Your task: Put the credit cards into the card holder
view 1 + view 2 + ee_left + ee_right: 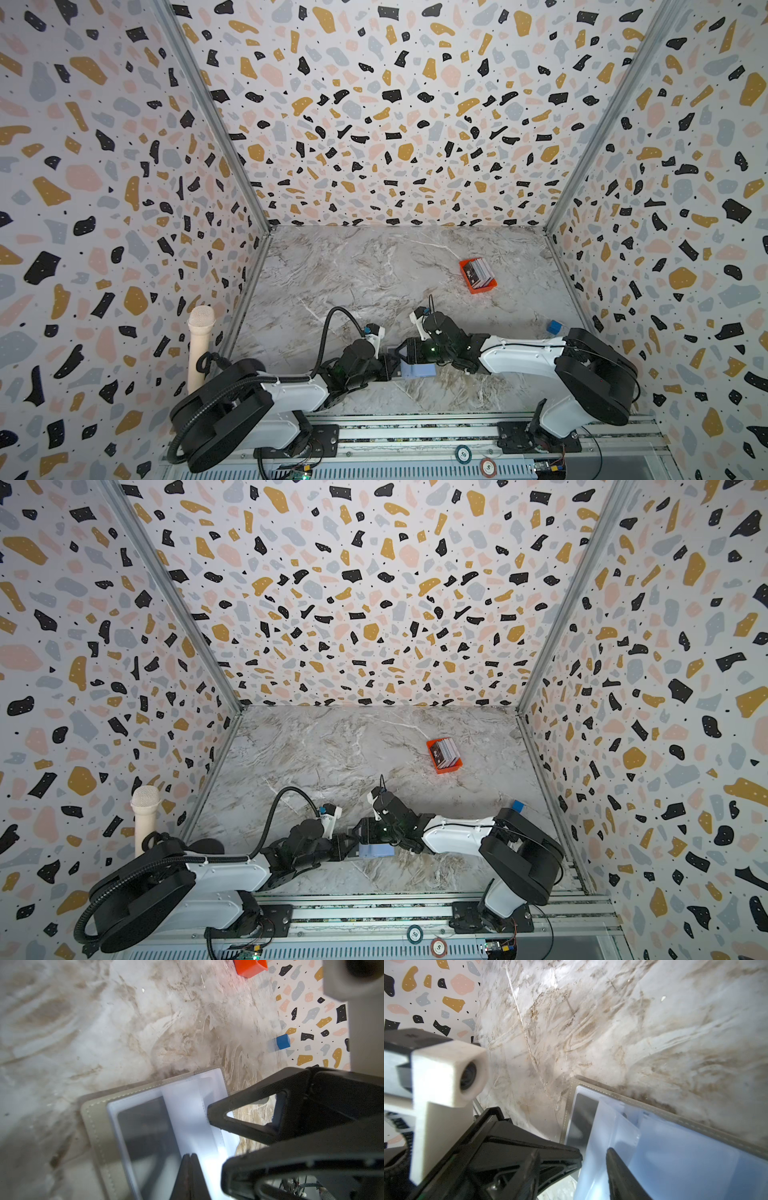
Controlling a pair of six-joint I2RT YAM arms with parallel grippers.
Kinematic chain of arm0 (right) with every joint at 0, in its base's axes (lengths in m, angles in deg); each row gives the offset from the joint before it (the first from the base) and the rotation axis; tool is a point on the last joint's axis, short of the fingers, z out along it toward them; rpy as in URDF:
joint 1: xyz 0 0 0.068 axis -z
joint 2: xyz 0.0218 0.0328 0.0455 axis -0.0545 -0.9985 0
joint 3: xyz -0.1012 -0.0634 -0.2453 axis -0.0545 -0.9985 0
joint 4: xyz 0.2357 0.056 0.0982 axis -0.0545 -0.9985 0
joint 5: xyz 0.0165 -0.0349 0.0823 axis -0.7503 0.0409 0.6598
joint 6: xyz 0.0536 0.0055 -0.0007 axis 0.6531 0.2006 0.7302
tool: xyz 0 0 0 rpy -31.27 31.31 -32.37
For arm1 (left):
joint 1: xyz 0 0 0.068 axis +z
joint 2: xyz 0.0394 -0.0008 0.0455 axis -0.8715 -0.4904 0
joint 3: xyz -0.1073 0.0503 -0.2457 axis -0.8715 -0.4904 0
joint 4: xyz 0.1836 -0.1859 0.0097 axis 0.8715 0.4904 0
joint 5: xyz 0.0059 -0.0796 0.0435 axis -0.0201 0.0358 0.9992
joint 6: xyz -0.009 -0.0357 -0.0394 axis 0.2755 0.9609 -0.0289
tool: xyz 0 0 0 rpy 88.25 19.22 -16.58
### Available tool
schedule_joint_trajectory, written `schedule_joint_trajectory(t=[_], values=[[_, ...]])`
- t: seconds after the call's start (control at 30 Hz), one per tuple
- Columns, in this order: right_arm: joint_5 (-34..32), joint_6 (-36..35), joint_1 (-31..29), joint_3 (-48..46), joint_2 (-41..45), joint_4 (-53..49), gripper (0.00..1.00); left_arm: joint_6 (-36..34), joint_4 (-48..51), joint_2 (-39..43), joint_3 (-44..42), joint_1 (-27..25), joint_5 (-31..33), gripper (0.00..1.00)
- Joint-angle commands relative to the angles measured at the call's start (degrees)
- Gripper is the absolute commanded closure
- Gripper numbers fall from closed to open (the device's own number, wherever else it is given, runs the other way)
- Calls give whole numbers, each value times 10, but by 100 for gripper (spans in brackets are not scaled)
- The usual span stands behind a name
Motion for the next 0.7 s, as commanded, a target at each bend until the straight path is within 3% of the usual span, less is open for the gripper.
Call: schedule_joint_trajectory(t=[0.0,0.3,0.67], values=[[-2,-9,-5,25,6,-12,47,7,20,43,-19,15,11,100],[11,-20,-17,56,-26,-21,47,-11,115,161,-19,39,19,90],[-76,-29,-13,17,41,-91,48,-11,59,82,-7,37,-13,91]])
